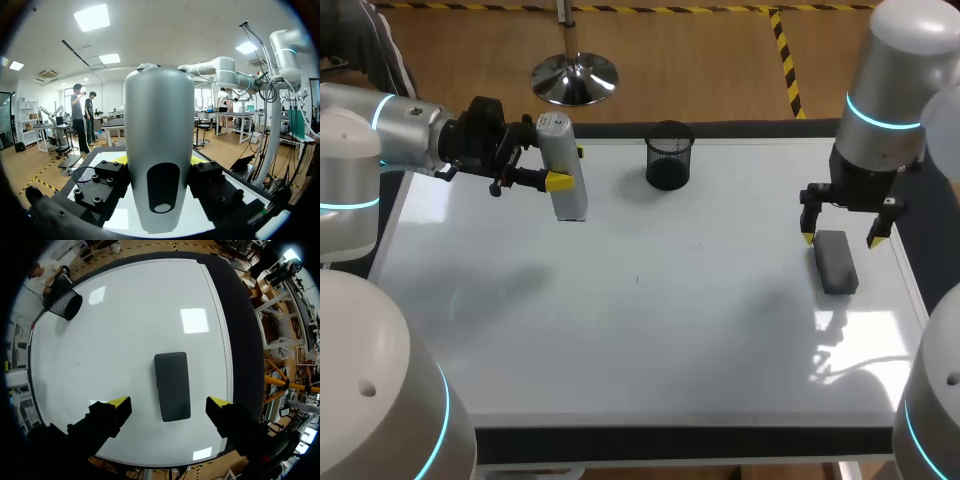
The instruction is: Pick up the inspection probe, press it on each red-marked spot on the whiteboard one by one, put down the probe, pick up the eraser, and wipe off all the red marks.
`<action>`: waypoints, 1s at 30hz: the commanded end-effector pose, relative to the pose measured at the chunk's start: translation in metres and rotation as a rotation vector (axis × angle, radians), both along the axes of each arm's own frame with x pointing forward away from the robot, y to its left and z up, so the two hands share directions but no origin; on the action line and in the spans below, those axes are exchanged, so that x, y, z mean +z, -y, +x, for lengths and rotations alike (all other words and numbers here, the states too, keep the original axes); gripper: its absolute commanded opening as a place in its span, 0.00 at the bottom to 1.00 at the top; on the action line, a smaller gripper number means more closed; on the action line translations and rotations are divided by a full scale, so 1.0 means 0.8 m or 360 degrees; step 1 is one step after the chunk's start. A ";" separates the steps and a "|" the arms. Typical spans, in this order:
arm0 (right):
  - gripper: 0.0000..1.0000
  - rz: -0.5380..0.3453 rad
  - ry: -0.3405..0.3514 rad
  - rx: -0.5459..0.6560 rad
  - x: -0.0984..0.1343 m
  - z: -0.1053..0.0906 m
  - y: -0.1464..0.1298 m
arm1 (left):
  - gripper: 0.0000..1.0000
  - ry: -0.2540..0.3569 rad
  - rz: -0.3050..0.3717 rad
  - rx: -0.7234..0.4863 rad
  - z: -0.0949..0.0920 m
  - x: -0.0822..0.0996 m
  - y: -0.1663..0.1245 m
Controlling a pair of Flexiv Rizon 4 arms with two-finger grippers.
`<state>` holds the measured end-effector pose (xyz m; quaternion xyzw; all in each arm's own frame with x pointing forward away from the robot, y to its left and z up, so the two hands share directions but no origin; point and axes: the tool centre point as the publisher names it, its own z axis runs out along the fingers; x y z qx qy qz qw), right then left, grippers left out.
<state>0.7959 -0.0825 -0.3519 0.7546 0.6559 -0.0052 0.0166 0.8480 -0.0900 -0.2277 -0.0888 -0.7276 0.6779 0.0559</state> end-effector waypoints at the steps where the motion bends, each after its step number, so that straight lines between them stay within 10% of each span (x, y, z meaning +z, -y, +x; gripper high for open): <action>1: 1.00 0.0001 0.0000 0.0002 0.002 -0.001 0.001 | 0.00 0.0002 -0.0003 -0.0001 0.000 0.001 0.000; 30: 1.00 0.0001 0.0000 0.0002 0.002 -0.001 0.001 | 0.00 0.0034 -0.0043 -0.0071 0.068 -0.003 0.051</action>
